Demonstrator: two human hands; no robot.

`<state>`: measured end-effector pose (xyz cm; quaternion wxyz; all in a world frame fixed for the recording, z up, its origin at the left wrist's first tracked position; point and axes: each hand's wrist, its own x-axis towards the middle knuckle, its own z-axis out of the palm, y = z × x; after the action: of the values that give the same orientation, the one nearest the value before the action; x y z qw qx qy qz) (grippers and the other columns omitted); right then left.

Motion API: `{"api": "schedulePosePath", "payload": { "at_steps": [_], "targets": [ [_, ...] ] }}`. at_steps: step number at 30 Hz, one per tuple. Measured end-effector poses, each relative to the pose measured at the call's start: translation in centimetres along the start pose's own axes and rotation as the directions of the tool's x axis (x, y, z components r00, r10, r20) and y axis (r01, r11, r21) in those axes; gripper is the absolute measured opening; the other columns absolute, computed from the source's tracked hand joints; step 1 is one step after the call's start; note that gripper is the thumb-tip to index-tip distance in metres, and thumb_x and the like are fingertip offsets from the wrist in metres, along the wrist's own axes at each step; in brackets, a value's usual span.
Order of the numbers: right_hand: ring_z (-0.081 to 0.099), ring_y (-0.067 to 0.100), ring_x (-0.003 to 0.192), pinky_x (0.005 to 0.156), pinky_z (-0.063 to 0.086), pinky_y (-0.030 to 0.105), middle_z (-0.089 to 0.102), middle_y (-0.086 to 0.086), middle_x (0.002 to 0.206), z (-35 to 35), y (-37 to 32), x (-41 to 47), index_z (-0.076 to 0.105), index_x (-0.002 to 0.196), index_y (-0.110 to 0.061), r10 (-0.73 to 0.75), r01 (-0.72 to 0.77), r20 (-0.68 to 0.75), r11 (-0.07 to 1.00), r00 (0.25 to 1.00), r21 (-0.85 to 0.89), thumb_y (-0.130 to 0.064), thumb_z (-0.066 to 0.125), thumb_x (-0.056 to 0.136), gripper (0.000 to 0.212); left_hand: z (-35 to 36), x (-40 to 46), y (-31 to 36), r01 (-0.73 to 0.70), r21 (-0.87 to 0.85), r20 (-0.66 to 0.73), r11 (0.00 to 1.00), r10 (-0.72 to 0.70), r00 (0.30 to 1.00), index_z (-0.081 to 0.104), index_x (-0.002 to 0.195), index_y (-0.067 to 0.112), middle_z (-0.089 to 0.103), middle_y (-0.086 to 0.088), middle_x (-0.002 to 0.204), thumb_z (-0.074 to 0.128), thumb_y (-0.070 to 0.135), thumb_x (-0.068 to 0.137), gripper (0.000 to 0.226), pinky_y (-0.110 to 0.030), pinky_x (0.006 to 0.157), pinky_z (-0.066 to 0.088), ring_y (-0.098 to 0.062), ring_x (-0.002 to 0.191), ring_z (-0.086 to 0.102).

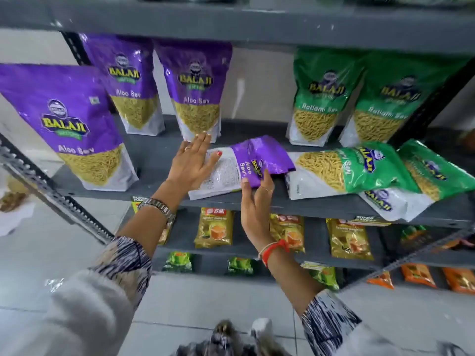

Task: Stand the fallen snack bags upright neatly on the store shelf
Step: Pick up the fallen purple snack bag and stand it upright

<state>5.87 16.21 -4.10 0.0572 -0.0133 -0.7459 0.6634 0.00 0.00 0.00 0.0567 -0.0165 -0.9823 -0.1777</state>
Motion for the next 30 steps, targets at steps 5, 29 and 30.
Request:
{"api": "schedulePosePath", "payload": {
  "at_steps": [5, 29, 30],
  "targets": [
    [0.050, 0.036, 0.122, 0.101, 0.045, 0.056, 0.048, 0.018, 0.132, 1.4, 2.4, 3.6, 0.042, 0.133, -0.006, 0.344, -0.264, -0.216, 0.907, 0.914, 0.327, -0.054, 0.061, 0.072, 0.080, -0.9, 3.4, 1.3, 0.188, 0.051, 0.223, 0.981, -0.195, 0.955, 0.040, 0.134, 0.017, 0.050, -0.019, 0.135, 0.022, 0.056, 0.092, 0.060, -0.047, 0.102, 0.035, -0.038, 0.122, 0.048],
    [0.063, 0.013, 0.066, 0.061, 0.052, 0.025, 0.068, -0.004, 0.068, -1.5, -0.6, 6.6, 0.061, 0.070, -0.016, 0.399, -0.191, -0.213, 0.760, 0.892, 0.621, -0.019, 0.053, 0.095, 0.026, -1.0, 1.1, 0.1, 0.324, -0.919, 0.253, 0.224, -0.295, 0.921, 0.060, 0.072, 0.013, 0.070, 0.005, 0.056, 0.059, 0.011, 0.084, 0.012, -0.021, 0.056, 0.052, -0.007, 0.052, 0.063],
    [0.065, 0.007, 0.064, 0.061, 0.053, 0.023, 0.071, -0.008, 0.064, -2.1, -1.3, 6.4, 0.062, 0.072, -0.017, 0.338, -0.150, -0.208, 0.780, 0.918, 0.608, -0.019, 0.053, 0.095, 0.025, -1.0, 0.3, 0.2, 0.312, -0.928, 0.245, 0.204, -0.296, 0.923, 0.059, 0.070, 0.015, 0.070, 0.005, 0.061, 0.061, 0.013, 0.084, 0.014, -0.023, 0.060, 0.052, -0.009, 0.056, 0.064]
  ]
}}
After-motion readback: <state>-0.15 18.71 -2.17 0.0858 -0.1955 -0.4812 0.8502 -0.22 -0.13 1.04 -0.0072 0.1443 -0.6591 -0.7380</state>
